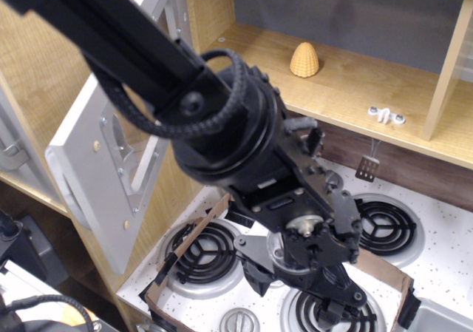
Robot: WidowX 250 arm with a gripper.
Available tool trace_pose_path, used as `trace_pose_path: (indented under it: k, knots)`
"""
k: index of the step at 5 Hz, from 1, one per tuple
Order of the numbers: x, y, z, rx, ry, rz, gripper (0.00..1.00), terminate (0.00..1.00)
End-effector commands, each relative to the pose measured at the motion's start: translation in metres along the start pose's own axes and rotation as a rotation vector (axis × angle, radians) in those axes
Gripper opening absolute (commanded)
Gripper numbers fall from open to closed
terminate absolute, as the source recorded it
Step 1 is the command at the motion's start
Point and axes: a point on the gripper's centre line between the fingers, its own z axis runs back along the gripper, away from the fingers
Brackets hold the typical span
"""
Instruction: Close microwave
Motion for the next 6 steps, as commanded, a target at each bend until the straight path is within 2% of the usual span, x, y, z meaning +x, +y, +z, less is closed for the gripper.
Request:
trace_pose_path:
  k: [1,2,3,4,5,6]
  knots:
    - [0.000,0.000,0.000,0.000,0.000,0.000,1.00,0.00]
    - [0.012,0.019,0.027,0.076,-0.043,-0.041,1.00,0.00]
    - [0.027,0.031,0.049,0.120,-0.031,-0.059,1.00,0.00]
    - [0.034,0.044,0.070,0.176,-0.055,-0.096,1.00,0.00]
    - [0.047,0.073,0.098,0.191,-0.016,-0.148,1.00,0.00]
    - [0.061,0.105,0.133,0.239,0.038,-0.238,1.00,0.00]
